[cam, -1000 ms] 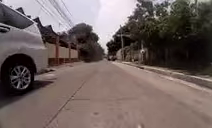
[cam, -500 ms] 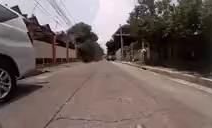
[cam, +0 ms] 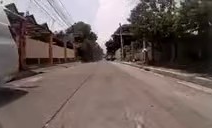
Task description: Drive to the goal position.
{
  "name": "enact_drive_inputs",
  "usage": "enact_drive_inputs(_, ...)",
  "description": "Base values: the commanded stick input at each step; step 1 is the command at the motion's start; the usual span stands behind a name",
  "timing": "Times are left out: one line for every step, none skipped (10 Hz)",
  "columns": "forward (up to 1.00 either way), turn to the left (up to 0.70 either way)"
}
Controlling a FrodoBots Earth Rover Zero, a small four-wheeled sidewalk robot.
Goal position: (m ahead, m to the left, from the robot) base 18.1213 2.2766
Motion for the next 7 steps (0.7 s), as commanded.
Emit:
enact_drive_inputs(1.00, 0.03)
enact_drive_inputs(1.00, 0.03)
enact_drive_inputs(1.00, 0.03)
enact_drive_inputs(1.00, 0.03)
enact_drive_inputs(1.00, 0.03)
enact_drive_inputs(1.00, 0.03)
enact_drive_inputs(1.00, 0.03)
